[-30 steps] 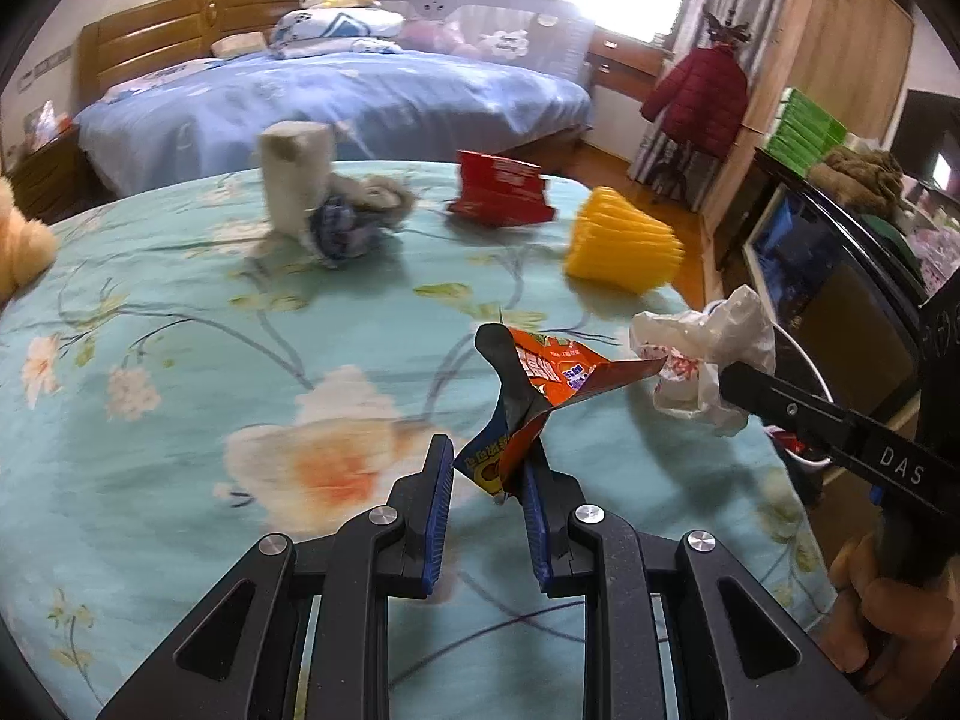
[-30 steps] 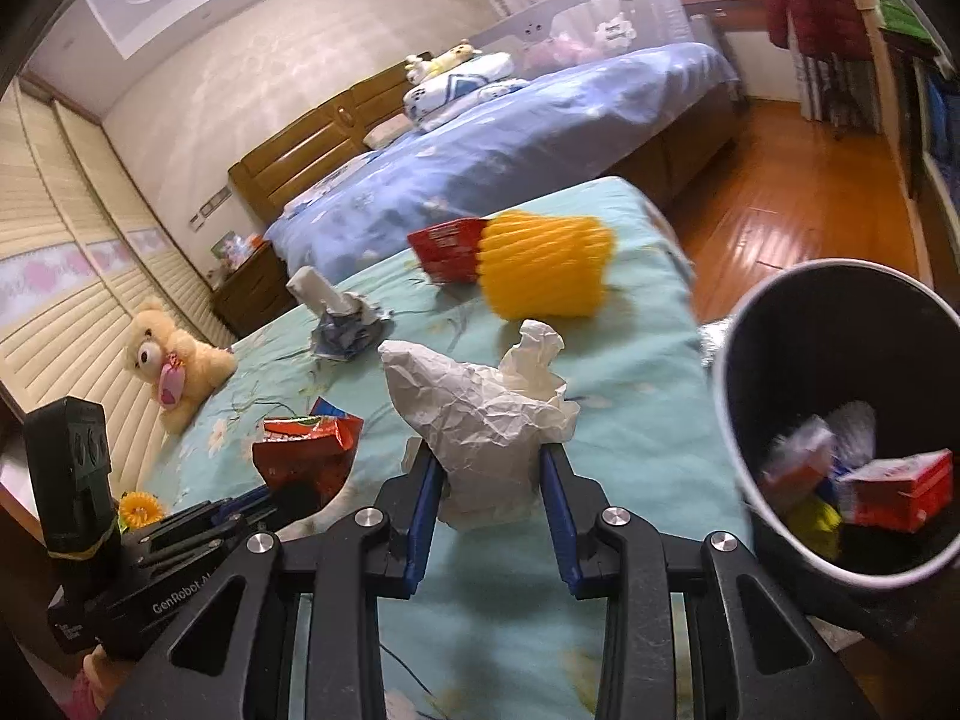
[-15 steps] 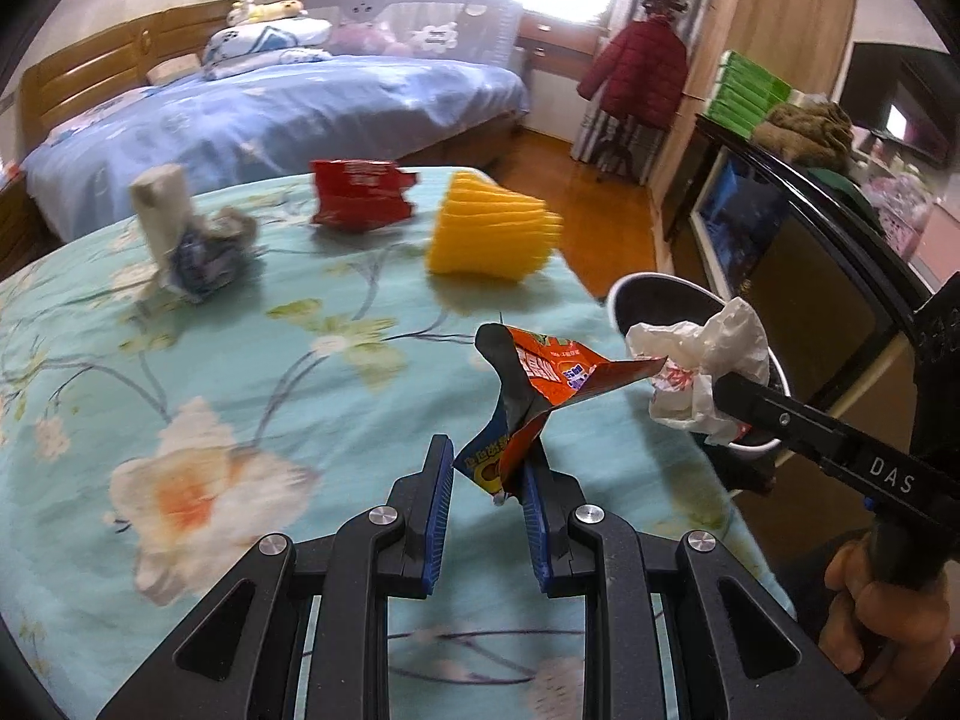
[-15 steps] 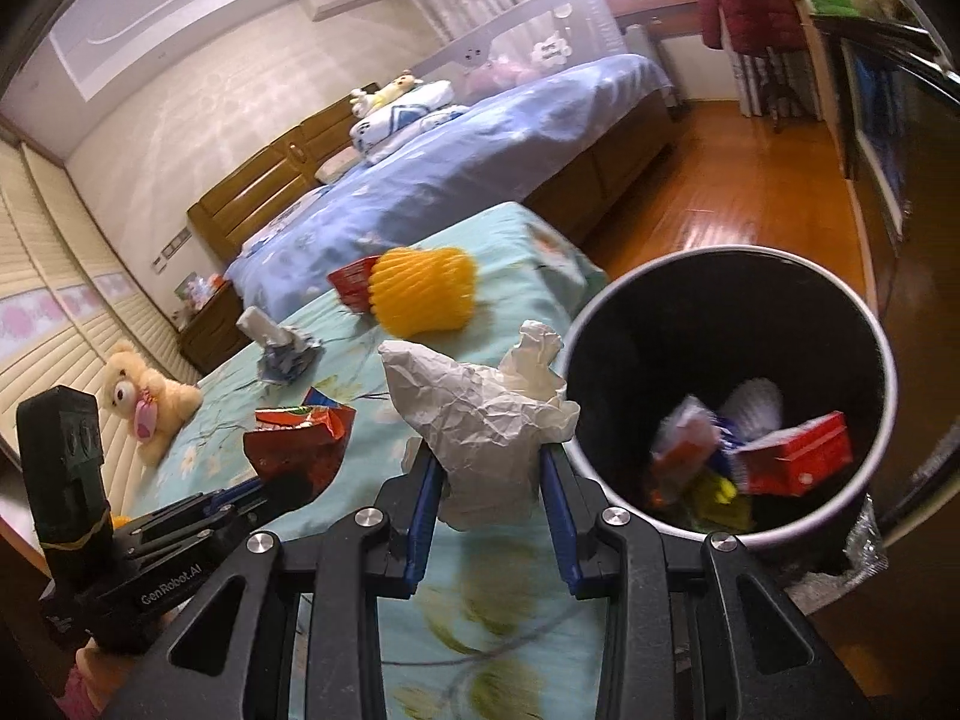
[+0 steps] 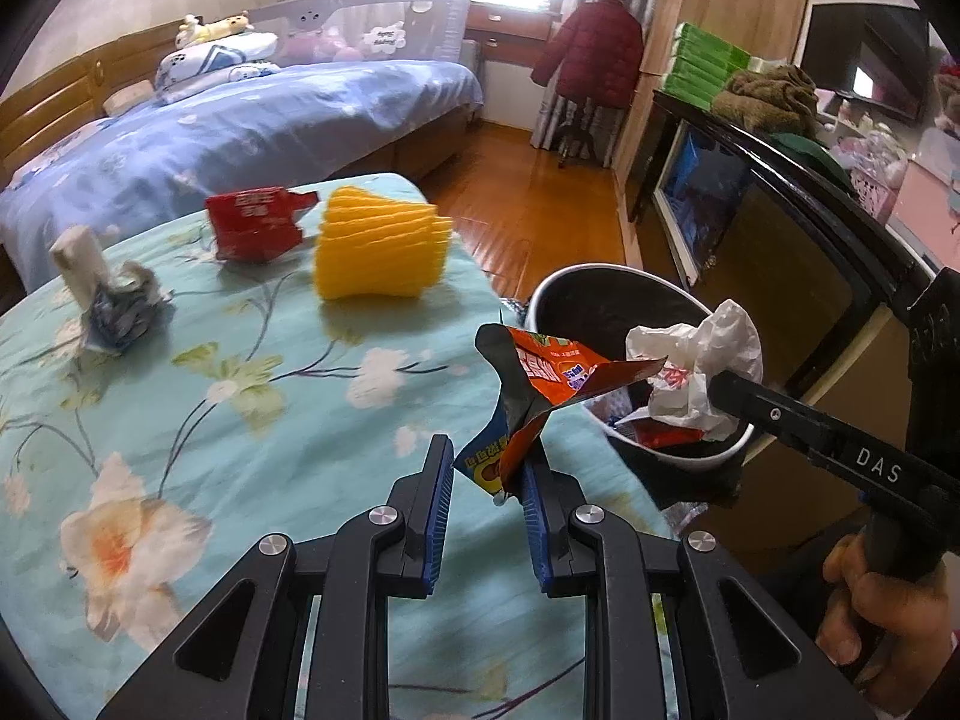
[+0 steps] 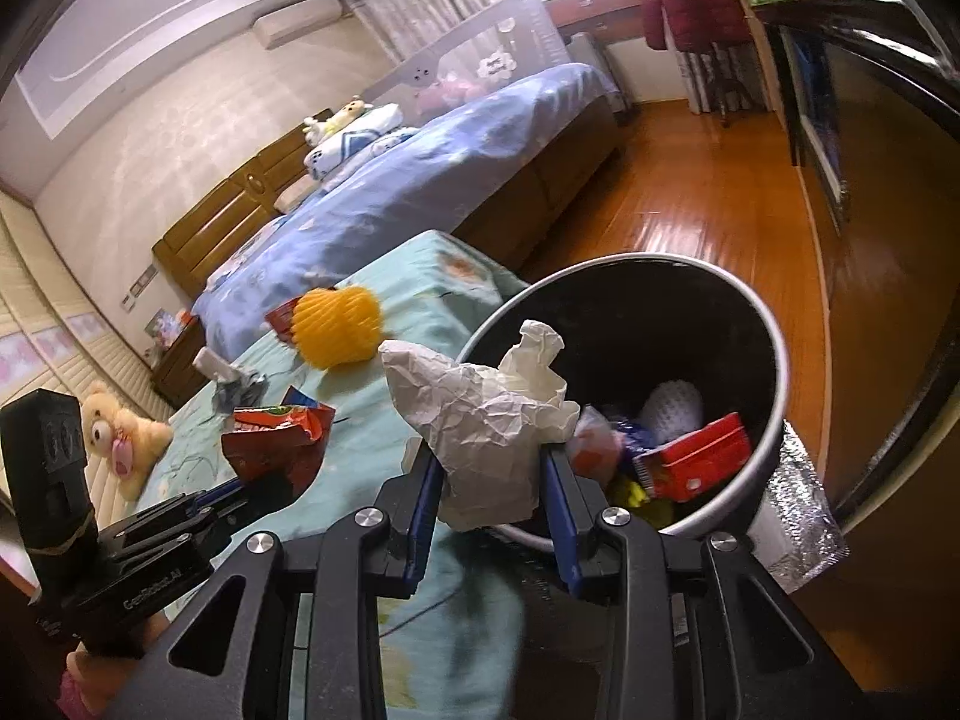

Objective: Collect trash
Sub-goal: 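Carry the white paper with the right tool while the left tool carries the wrapper over the bin, then open the right tool over the bin while the left tool opens, dropping the wrapper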

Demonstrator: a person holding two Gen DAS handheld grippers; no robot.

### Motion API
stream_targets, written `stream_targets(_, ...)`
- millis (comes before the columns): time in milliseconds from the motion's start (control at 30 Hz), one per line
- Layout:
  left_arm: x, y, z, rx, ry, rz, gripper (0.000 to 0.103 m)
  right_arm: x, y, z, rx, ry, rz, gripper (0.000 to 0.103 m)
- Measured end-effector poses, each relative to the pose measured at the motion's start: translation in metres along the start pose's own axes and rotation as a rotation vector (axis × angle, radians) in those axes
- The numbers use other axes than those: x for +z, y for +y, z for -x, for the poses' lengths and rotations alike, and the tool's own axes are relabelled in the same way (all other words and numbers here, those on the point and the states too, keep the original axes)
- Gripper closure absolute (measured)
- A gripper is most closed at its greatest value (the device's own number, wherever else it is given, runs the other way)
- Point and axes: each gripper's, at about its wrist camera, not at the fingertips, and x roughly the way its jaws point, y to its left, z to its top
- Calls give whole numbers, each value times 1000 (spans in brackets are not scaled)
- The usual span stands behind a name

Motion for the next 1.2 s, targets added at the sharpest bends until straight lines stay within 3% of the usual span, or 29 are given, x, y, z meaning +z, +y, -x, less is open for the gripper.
stream_targets(533,26,-37,-41,-16,29,-80,82,17,-31,0,-51,-18,-49,70)
stream_targets(1200,49,-57,-76,-32,61,-95,81,36,-51,-16,-89,25,-75,66)
